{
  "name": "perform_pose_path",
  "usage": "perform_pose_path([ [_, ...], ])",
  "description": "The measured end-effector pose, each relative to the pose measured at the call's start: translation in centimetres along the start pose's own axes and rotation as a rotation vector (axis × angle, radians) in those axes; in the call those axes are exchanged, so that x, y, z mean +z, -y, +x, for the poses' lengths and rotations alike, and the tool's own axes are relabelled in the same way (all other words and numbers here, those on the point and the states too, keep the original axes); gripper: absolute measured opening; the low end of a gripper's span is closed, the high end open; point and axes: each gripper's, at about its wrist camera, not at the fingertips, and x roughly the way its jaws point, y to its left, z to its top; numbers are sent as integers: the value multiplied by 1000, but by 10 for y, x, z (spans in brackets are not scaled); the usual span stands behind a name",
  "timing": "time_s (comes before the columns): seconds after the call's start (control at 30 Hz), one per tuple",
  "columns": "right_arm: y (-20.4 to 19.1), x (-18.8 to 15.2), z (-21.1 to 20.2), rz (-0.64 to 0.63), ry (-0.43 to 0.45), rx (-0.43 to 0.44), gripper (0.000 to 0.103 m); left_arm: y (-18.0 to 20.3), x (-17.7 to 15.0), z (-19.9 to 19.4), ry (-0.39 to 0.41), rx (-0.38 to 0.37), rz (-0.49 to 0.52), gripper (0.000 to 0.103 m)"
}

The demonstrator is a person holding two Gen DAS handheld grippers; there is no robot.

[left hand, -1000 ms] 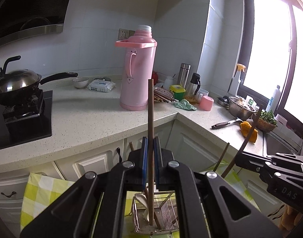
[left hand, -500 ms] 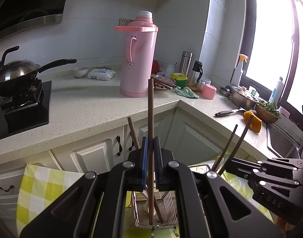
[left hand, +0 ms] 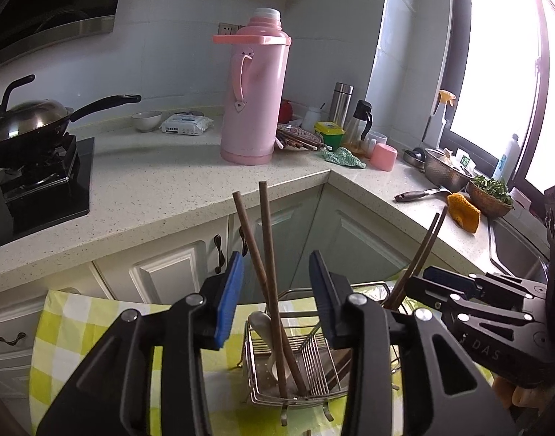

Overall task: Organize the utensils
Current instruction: 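Open both tools to release the chopsticks in the holder, then move both open tools back down over the loose chopsticks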

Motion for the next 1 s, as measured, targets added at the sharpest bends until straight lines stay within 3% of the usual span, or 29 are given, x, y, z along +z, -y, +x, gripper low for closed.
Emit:
perform_pose_path([
  [0.03, 1, -1, -4, 2, 15, -12, 45, 0, -1, -3, 3, 0, 3, 38],
  [0.1, 3, -6, -13, 5, 49, -34, 53, -1, -4, -12, 12, 5, 2, 47],
  [0.33, 17, -50, -51, 52, 142, -84, 76, -6, -38, -52, 15, 61, -20, 63],
  [0.47, 19, -106, -54, 62, 119, -111, 76, -2, -90, -71, -21, 65, 27, 63],
  [0.73, 6, -221, -39, 64, -57, -80, 77, 2, -219, -88, -195, 65, 26, 62],
  [0.87, -6, -252, -42, 29, -105, -85, 77, 10, -257, -90, -255, 52, 52, 48],
  [1.0, -11, -267, -39, 18, -138, -85, 77, 12, -272, -79, -304, 55, 63, 39],
])
